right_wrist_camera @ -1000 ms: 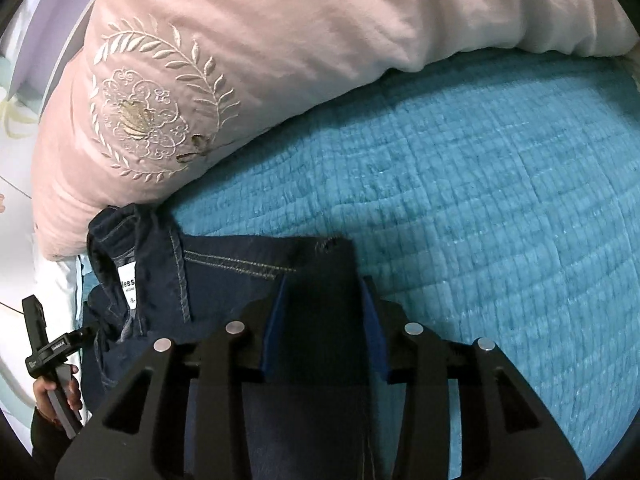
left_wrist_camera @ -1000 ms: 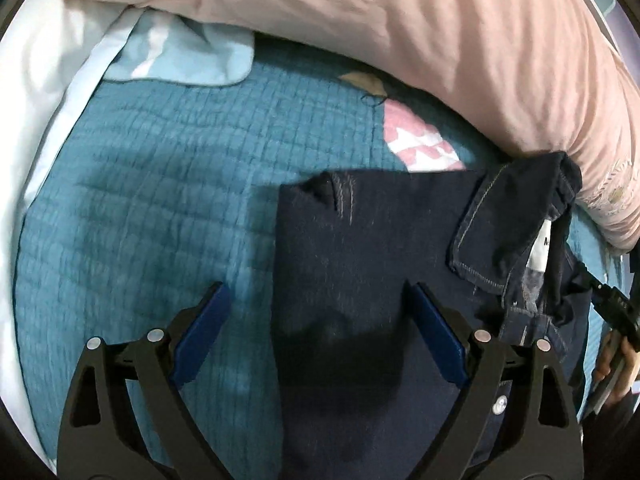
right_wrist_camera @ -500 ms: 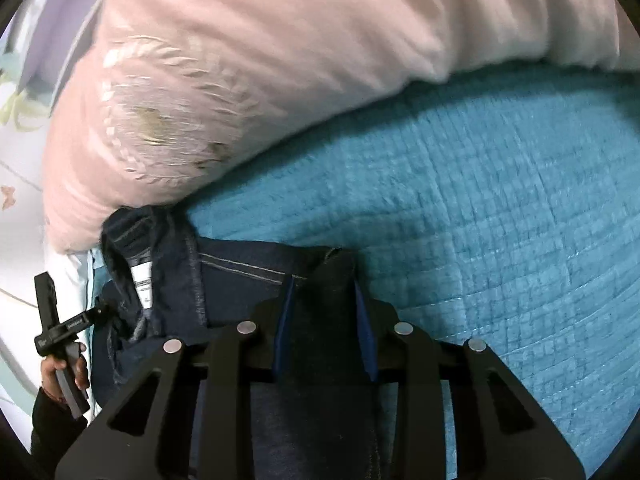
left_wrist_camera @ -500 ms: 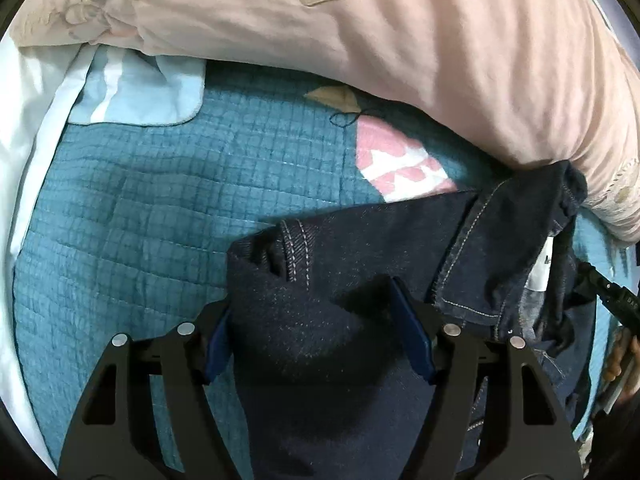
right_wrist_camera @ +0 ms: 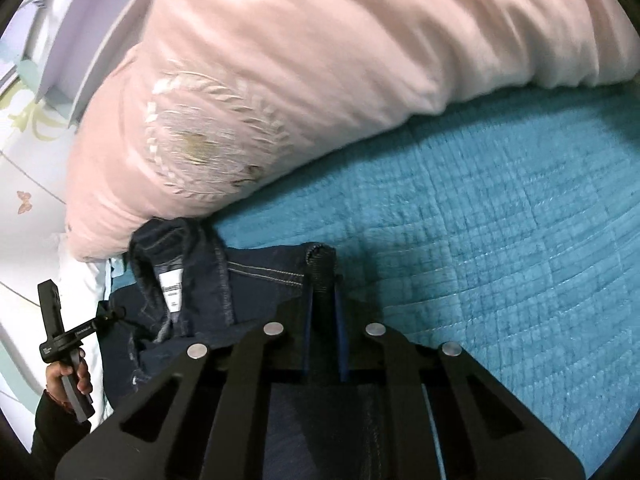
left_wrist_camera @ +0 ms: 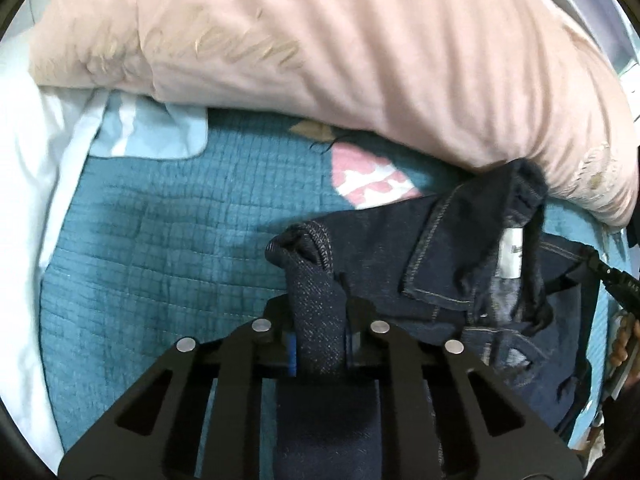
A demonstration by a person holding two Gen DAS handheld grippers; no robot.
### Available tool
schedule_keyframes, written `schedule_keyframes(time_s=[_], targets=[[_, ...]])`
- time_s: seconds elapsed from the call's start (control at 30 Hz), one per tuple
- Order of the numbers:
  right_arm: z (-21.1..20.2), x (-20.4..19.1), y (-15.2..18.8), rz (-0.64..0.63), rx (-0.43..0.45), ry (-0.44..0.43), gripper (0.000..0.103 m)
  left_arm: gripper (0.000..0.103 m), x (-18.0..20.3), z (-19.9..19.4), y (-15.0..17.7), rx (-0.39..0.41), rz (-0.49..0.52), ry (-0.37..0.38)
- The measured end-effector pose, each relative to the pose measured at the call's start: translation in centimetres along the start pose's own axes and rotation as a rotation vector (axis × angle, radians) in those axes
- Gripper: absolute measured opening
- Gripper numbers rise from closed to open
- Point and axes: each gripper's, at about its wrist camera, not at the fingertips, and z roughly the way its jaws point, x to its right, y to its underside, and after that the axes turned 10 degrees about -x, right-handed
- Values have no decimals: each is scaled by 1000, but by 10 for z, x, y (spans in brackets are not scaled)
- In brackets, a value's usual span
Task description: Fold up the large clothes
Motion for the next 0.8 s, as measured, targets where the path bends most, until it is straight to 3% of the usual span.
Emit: schedule_keyframes(time_s=[0.37, 0.8], targets=[[-44, -46, 30, -101, 42, -20, 8, 12, 1, -74, 57, 108, 20, 55], [-114, -66, 101, -132, 74, -25, 7, 12, 23, -114, 122, 183, 12, 84]])
